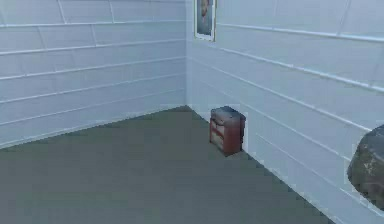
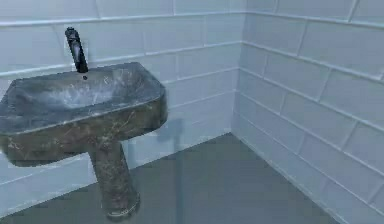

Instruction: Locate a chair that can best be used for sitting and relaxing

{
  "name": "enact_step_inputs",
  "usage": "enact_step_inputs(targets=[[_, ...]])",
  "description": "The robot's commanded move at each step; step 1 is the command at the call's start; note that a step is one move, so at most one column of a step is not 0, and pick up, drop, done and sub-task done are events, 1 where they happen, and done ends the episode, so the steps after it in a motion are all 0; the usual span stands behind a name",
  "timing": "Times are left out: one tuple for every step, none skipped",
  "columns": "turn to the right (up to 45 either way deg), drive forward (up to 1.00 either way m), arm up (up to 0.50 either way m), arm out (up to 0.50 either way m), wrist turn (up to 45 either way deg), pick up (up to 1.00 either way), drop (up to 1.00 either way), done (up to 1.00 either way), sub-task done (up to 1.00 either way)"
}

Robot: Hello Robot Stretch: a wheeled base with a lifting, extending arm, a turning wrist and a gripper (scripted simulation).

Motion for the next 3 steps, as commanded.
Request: enact_step_inputs(targets=[[-45.0,0.00,0.00,0.00,0.0,0.00,0.00,0.00,0.00],[-24.0,0.00,0.00,0.00,0.0,0.00,0.00,0.00,0.00],[0.0,1.00,0.00,0.00,0.0,0.00,0.00,0.00,0.00]])
